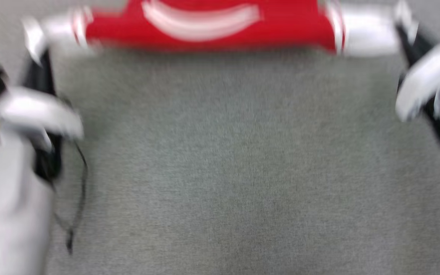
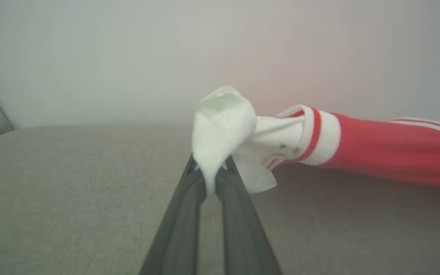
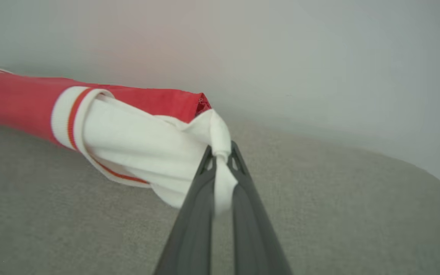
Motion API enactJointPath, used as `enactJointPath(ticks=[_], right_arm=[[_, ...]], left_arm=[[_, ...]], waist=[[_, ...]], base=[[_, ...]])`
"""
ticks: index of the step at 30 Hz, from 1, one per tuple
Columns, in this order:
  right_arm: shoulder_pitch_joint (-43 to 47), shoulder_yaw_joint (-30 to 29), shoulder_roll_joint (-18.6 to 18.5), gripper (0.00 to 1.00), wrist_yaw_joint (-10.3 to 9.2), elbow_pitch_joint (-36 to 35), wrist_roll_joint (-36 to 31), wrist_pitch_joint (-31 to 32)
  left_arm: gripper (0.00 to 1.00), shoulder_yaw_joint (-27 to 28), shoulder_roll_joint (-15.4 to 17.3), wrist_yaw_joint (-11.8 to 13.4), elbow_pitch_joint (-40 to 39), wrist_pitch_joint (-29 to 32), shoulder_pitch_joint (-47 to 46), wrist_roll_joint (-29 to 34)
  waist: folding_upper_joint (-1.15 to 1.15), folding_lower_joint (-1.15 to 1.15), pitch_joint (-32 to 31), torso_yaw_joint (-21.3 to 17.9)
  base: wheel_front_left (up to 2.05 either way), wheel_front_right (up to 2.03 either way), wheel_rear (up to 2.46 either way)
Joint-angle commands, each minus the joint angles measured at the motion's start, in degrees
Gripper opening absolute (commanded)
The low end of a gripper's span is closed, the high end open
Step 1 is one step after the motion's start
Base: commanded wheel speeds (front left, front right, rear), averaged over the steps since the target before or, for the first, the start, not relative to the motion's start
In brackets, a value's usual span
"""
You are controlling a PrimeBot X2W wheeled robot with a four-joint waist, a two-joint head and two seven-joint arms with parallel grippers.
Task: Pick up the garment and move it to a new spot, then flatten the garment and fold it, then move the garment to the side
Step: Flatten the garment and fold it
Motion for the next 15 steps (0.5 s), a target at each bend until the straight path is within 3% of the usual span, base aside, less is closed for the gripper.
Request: enactJointPath(ticks=[1, 10, 15], right_arm=[[5.55, -2.24, -0.36, 0.00, -0.13, -2.05, 0.08, 0.87], [35.45, -12.77, 4.88, 0.00, -0.12, -15.87, -1.37, 8.01], [46.16, -15.85, 7.27, 0.00, -0.13, -21.18, -4.10, 11.23]], left_arm=[[0.00, 0.48, -0.22, 1.26, -2.17, -0.43, 5.34, 0.34], [0.00, -0.86, -1.56, 6.26, -14.42, 4.14, 31.12, -0.66], [0.00, -1.00, -1.37, 8.97, -19.98, 7.14, 40.76, -1.07]], waist=[[0.00, 0.00, -6.12, 1.21], [0.00, 0.00, -16.92, 2.23], [0.00, 0.00, -20.18, 2.30]], base=[[0.00, 0.00, 0.00], [0.00, 0.00, 0.00], [0.00, 0.00, 0.00]])
